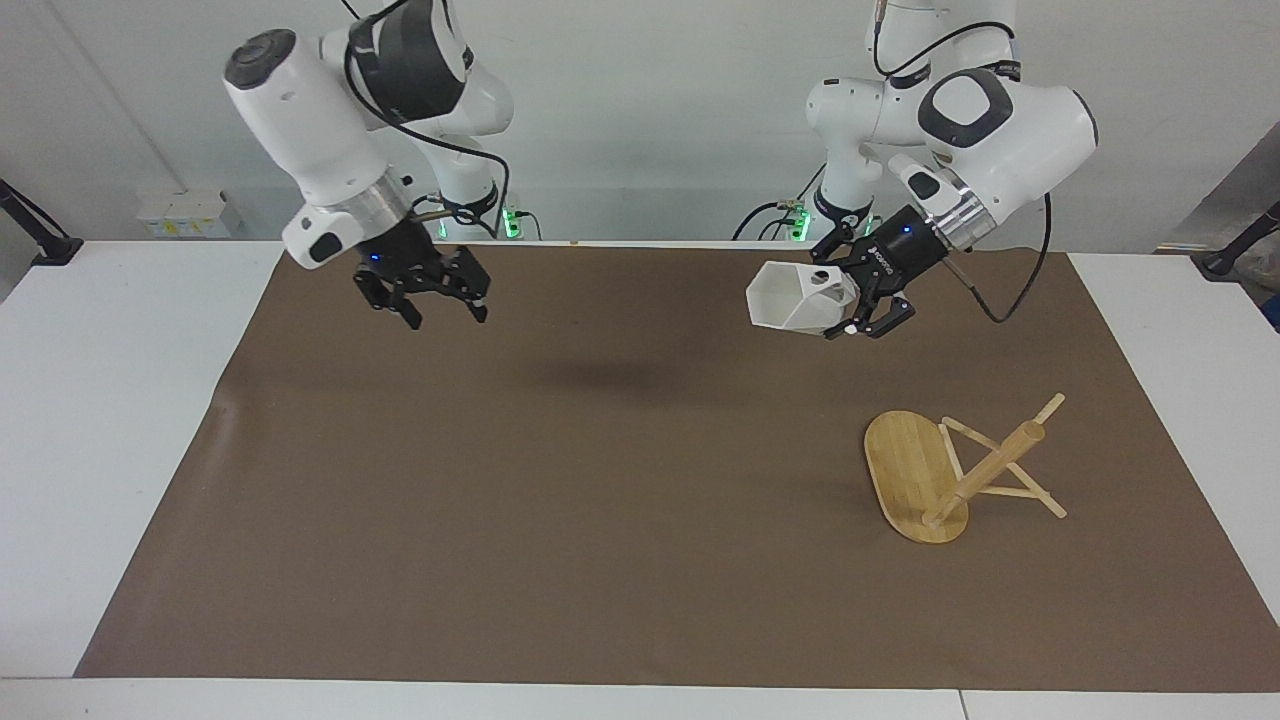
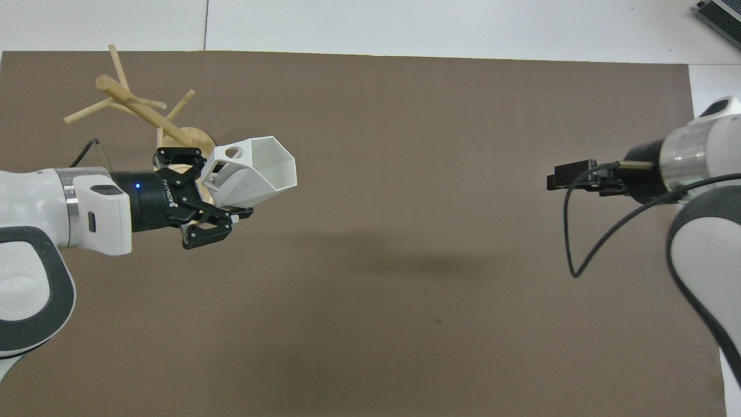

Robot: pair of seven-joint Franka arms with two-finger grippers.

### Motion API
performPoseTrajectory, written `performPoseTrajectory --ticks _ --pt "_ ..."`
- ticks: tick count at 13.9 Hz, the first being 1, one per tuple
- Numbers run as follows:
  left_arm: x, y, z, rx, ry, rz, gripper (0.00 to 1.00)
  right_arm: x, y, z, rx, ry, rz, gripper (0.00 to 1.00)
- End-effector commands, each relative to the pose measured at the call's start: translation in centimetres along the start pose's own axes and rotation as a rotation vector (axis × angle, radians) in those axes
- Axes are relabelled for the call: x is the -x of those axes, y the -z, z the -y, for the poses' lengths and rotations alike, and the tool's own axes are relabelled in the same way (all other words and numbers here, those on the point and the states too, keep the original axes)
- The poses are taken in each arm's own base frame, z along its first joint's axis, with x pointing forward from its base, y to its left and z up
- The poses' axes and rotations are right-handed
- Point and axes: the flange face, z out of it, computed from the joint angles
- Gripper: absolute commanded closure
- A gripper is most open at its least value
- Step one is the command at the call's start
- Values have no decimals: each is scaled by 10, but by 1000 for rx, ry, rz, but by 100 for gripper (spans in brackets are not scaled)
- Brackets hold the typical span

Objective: Hang cup on rack
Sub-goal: 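Open the right gripper and withdraw it while the left gripper holds the cup, then move the cup with the left gripper onto a rack peg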

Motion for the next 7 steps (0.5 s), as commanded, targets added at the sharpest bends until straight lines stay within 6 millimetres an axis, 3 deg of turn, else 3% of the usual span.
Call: performPoseTrajectory --ticks 1,5,7 --pt "14 -8 0 -106 92 38 100 8 24 -31 34 1 -5 0" --pt "30 -27 22 -170 250 45 100 5 64 -63 42 -83 -92 0" --pt "31 -33 28 -186 364 39 100 4 69 -73 120 -157 -109 0"
